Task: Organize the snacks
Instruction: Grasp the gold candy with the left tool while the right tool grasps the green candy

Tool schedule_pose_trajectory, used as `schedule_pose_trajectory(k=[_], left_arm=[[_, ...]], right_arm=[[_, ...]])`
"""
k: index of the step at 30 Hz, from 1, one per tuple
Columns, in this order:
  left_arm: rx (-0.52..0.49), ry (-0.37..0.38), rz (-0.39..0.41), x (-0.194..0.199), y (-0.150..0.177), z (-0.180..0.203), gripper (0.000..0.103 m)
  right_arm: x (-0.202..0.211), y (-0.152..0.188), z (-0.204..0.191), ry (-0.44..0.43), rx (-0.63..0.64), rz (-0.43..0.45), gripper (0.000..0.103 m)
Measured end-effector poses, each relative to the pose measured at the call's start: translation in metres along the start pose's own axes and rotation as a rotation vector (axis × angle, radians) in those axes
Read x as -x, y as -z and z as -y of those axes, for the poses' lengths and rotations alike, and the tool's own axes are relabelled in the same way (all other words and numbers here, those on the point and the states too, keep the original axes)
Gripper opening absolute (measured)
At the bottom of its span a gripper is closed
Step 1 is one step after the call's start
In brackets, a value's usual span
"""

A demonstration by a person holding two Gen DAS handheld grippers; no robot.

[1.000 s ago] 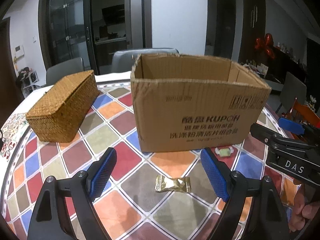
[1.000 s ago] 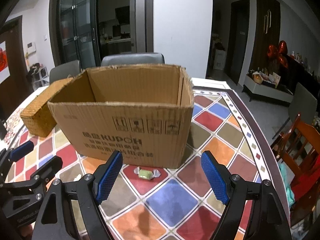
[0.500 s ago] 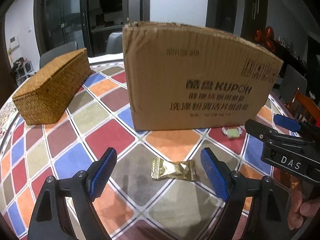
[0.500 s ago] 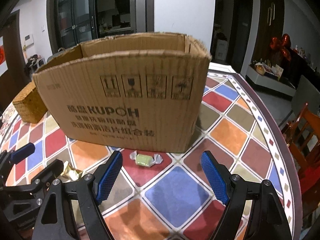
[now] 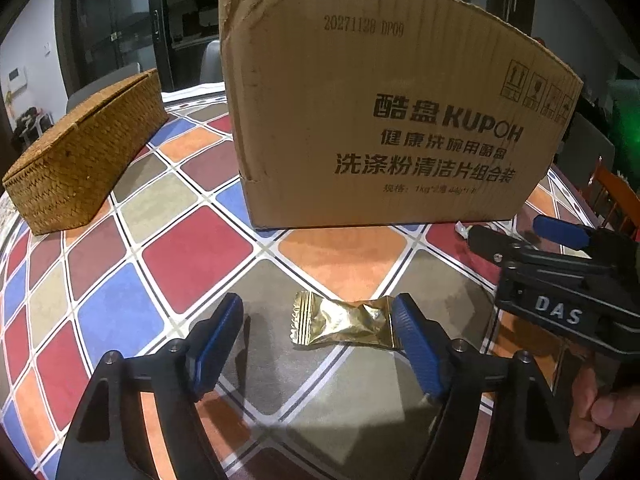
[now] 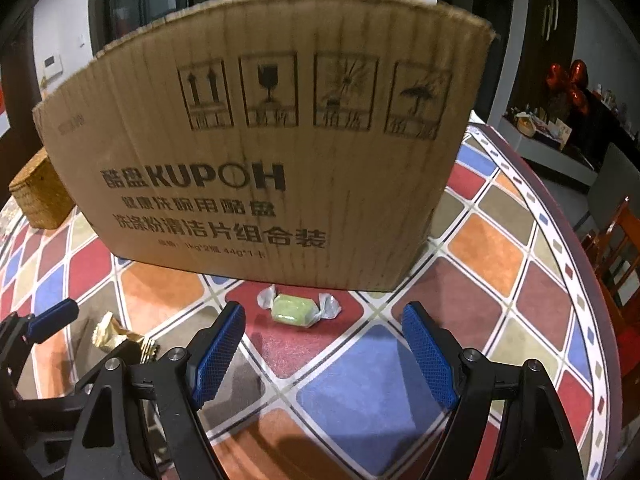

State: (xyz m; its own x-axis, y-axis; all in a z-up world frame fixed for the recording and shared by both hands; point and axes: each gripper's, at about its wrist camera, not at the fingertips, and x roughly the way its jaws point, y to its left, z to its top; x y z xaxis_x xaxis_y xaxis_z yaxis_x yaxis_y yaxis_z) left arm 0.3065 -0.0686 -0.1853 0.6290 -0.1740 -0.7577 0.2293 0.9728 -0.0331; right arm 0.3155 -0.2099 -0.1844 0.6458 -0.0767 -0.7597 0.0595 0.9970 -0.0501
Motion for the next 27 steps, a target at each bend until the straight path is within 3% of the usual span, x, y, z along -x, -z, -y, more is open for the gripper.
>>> schedule_pose_trajectory(k=[11, 15, 19, 25, 27], left_arm=[[-0.007, 0.02, -0.033, -0.007, 0.001, 0.001, 0.061], [-0.02, 0.024, -0.029, -0.006, 0.001, 0.003, 0.045], [-0.023, 0.037, -0.023, -0.004, 0.002, 0.004, 0.036], [-0.011, 0.042, -0.01, -0.001, 0.002, 0.001, 0.033], [-0.012, 0.04, -0.006, -0.001, 0.001, 0.001, 0.032]], right_arm=[[-0.019, -0.001, -0.006, 0.018, -0.018, -0.047, 0.081], [-0.025, -0.006, -0.002, 0.017, -0.025, -0.048, 0.08], [-0.025, -0.008, -0.006, -0.002, -0.024, -0.041, 0.066], [-0.025, -0.015, -0.007, -0.029, -0.012, -0.032, 0.035], [-0.024, -0.017, -0.008, -0.031, -0.012, -0.032, 0.032]])
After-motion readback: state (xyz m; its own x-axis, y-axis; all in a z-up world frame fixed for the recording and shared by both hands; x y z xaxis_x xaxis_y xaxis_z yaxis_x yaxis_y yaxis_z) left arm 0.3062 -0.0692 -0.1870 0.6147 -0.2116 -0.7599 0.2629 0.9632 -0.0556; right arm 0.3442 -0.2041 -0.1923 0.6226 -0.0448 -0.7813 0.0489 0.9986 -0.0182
